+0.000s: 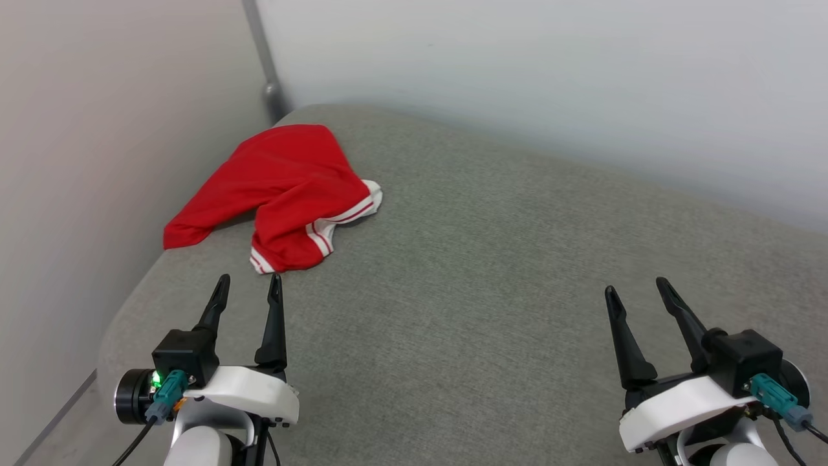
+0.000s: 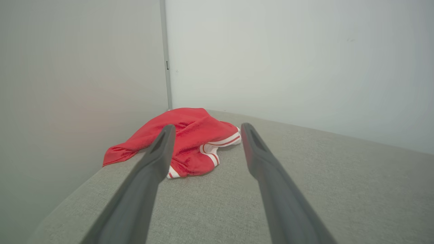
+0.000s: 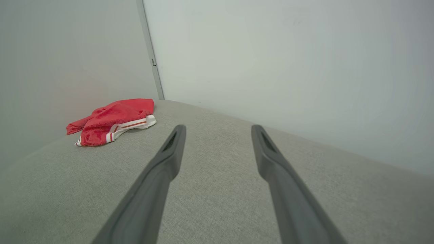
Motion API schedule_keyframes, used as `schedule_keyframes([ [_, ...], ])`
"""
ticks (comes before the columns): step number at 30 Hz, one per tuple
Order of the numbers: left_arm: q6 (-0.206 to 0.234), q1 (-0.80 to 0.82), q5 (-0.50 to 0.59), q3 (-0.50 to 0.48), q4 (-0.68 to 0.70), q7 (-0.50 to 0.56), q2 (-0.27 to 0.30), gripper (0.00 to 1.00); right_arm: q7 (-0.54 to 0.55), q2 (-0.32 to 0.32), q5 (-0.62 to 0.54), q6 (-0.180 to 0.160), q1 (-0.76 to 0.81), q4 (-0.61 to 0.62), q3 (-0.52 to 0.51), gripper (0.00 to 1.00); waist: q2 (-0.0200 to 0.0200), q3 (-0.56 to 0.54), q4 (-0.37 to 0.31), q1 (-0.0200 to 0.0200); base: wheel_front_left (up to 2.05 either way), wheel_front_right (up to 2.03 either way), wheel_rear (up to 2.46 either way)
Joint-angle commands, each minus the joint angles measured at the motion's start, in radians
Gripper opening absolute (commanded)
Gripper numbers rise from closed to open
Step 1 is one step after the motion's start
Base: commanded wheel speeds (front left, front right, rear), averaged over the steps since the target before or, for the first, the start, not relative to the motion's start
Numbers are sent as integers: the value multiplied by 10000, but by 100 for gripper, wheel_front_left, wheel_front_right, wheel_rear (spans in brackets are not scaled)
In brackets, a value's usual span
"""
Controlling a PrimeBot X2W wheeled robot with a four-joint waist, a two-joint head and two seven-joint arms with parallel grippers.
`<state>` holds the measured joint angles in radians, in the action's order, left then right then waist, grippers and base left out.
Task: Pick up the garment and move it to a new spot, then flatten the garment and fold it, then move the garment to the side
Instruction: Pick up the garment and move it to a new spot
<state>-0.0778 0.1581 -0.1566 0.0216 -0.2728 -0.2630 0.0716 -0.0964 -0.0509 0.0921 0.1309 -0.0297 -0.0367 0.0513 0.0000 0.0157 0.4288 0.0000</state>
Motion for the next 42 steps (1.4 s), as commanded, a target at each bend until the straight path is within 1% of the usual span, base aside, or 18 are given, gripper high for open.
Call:
schedule_keyframes([
  [1,16,-57,-5,-18,27,-27,-20,100,-24,9,67,-3,-124,12,22,100,0,36,191,0,0,0,0],
  [7,6,-92,14,-127,60,-27,-39,100,48,9,27,-3,-150,27,129,100,0,60,521,0,0,0,0],
  [16,-10,169,128,-115,-73,-27,-42,100,97,9,-41,-3,-212,76,114,100,0,90,577,0,0,0,0],
  [20,-86,861,125,-86,-412,44,130,100,239,8,-112,-3,-368,224,149,100,0,330,378,0,0,0,0],
  [24,-138,2293,-47,-201,-631,405,442,100,427,6,-530,-3,-732,531,175,100,0,998,-114,0,0,0,0],
  [28,-274,3972,-364,-371,-918,1107,954,100,594,5,-799,-3,-1322,820,349,100,0,1976,-793,0,0,0,0],
  [32,-381,5493,-716,-520,-1271,2078,1678,100,510,2,-1004,-3,-1975,964,373,100,0,3028,-1505,0,0,0,0],
  [37,-505,6751,-1327,-594,-2241,3822,2839,100,254,3,-929,-3,-2508,920,349,100,0,4047,-2222,0,0,0,0],
  [42,-523,7255,-2233,-419,-3438,6056,3947,100,-53,5,-859,-3,-2856,674,282,100,0,4641,-2768,0,0,0,0],
])
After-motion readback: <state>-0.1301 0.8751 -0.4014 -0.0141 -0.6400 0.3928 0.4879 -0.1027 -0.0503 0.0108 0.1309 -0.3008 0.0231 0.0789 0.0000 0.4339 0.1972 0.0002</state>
